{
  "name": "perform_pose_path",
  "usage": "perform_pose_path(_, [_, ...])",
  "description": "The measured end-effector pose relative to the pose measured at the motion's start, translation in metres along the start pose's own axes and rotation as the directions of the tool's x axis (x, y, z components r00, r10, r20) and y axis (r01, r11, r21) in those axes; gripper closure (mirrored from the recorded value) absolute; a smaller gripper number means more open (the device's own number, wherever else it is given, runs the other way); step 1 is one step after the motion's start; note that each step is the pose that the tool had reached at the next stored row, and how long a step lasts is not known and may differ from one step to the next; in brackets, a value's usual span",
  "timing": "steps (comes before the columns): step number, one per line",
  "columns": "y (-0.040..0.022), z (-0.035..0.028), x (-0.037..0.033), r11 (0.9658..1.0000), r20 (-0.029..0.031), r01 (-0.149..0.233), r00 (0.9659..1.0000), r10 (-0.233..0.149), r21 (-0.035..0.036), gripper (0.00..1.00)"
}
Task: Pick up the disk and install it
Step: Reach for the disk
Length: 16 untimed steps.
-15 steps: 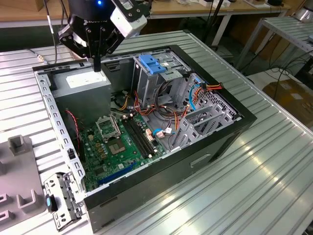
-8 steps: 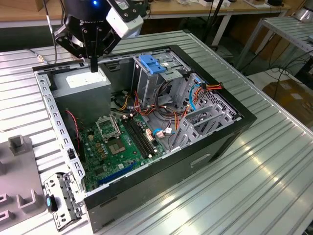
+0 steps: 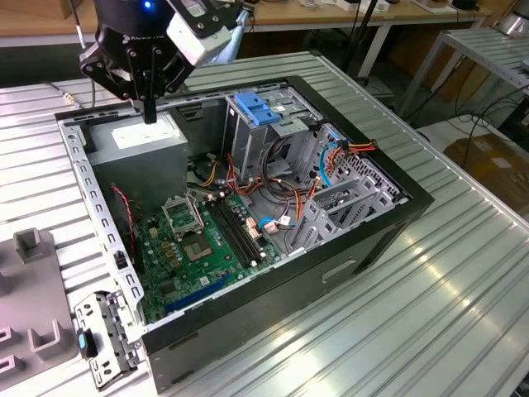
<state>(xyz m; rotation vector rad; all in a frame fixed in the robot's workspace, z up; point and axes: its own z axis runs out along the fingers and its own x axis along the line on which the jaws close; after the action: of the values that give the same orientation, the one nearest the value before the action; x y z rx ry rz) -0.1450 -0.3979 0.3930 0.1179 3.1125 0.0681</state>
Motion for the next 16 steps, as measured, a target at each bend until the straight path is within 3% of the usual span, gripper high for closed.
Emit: perform_pose_path(16, [-0.0012, -0.0004, 0.0155, 1.0000, 0.0000, 0.000, 1.0000, 0.000, 0.0000, 0.89])
